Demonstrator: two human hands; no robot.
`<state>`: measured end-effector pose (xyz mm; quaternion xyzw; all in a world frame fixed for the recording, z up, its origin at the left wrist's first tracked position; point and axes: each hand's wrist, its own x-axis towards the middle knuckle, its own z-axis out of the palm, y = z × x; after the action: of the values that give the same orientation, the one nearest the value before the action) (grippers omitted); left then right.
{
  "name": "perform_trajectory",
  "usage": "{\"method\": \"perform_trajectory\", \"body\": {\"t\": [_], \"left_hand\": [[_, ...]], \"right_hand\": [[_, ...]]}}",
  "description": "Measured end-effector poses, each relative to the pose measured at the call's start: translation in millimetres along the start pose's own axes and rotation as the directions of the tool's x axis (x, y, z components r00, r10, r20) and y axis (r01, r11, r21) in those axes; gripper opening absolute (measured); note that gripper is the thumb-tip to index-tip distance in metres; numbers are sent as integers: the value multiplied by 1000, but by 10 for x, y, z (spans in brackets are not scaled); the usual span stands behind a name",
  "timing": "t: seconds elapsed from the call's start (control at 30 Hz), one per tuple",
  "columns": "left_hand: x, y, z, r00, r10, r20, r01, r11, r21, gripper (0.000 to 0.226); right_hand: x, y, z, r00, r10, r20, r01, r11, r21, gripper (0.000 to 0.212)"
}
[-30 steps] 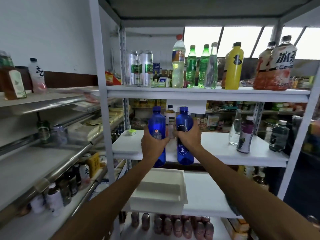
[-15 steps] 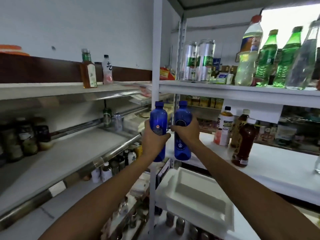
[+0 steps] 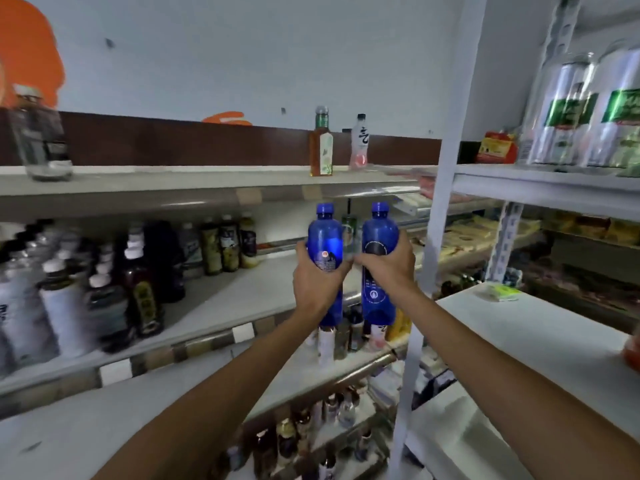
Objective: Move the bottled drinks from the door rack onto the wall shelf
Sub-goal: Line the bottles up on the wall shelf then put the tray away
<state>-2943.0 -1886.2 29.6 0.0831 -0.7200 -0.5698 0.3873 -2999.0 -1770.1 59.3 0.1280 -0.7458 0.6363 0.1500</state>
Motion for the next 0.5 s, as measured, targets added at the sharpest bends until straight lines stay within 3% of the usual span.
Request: {"method": "perform_trajectory", "body": {"t": [0.17,0.5], "left_hand": [[81,-168,-552,994,-31,-107,38,998,60,60],[419,-592,-1559,980,-139,-141,159,977,142,50]], "right_hand": [[-78,56,584,988,-11,152,5,999,39,67],[-238,-105,1812,932,-43,360,14,996,83,62]]}}
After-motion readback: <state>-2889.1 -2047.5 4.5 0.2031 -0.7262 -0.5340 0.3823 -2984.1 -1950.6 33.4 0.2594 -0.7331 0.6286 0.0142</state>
